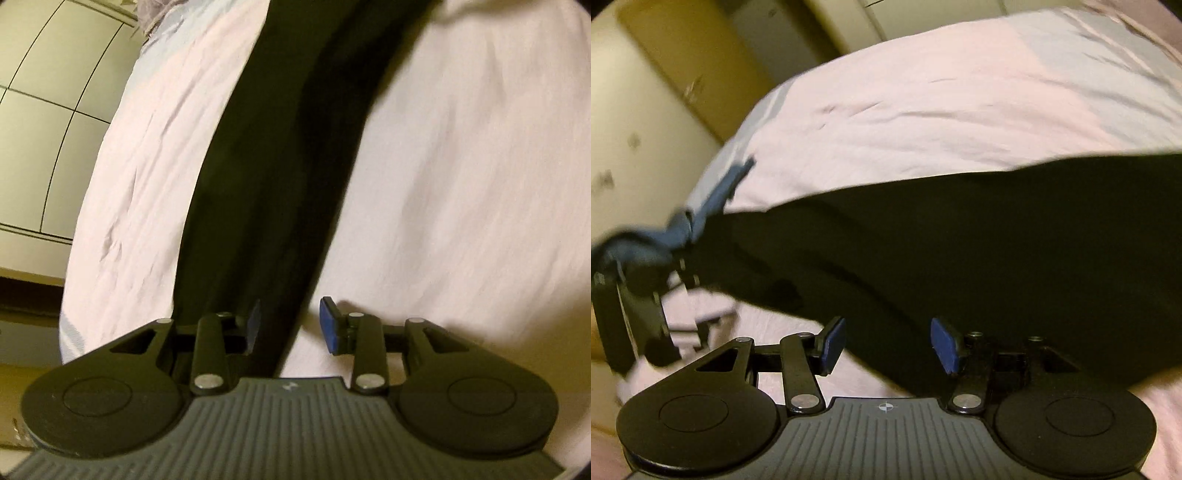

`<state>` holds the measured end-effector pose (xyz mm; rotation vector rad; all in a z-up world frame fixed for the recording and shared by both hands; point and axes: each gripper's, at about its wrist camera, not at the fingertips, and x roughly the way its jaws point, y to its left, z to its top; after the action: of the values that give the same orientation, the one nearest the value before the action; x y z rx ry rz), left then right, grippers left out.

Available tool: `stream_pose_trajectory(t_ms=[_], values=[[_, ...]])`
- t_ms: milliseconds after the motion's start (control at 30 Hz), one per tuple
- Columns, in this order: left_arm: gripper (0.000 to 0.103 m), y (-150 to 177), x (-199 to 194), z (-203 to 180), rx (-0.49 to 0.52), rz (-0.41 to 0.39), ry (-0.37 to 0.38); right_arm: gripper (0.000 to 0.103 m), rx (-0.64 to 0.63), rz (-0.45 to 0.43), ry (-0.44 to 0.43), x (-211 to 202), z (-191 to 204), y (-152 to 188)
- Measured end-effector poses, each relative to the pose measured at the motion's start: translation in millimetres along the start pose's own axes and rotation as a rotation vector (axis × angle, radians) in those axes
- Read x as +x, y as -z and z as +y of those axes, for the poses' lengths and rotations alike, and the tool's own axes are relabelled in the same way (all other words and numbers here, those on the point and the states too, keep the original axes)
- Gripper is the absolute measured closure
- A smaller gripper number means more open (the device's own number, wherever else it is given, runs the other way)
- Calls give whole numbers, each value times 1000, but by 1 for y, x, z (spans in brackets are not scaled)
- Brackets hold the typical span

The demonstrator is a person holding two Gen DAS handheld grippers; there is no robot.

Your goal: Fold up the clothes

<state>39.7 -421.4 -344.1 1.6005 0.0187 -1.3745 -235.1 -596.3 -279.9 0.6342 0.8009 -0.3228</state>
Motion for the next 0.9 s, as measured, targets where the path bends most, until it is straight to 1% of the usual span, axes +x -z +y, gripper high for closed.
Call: stream_pose_trajectory(t_ms=[33, 67, 100, 267, 333, 433, 500, 633, 667, 700, 767, 833, 900], values=[[74, 17, 6, 4, 21, 3, -7, 48, -32, 12, 10, 12, 15, 0], [86, 34, 11, 7, 43, 6, -13, 48, -68, 23, 23, 23, 29, 0], [97, 47, 15, 12, 37, 5, -13, 48, -123, 38, 48, 35, 45, 0], [98, 104, 30, 36, -19, -9, -3, 48, -422, 153, 176, 95, 109, 7], [99, 109, 27, 39, -56, -17, 2, 48, -514, 177, 216, 109, 121, 9], [98, 117, 20, 41, -136, -14, 20, 48, -599, 206, 265, 125, 134, 13], [95, 122, 15, 43, -200, -7, 36, 48, -650, 217, 296, 135, 143, 15], [89, 136, 12, 53, -317, 63, 23, 48, -747, 215, 262, 144, 170, 15], [84, 140, 11, 55, -346, 80, 20, 48, -774, 213, 251, 147, 179, 15], [76, 143, 10, 58, -375, 98, 16, 48, -796, 210, 233, 150, 188, 16], [65, 150, 9, 63, -433, 134, 9, 48, -826, 206, 184, 159, 204, 15], [64, 157, 7, 68, -492, 169, 2, 48, -848, 210, 154, 171, 216, 14], [64, 164, 5, 73, -550, 205, -5, 48, -841, 211, 134, 181, 223, 10]])
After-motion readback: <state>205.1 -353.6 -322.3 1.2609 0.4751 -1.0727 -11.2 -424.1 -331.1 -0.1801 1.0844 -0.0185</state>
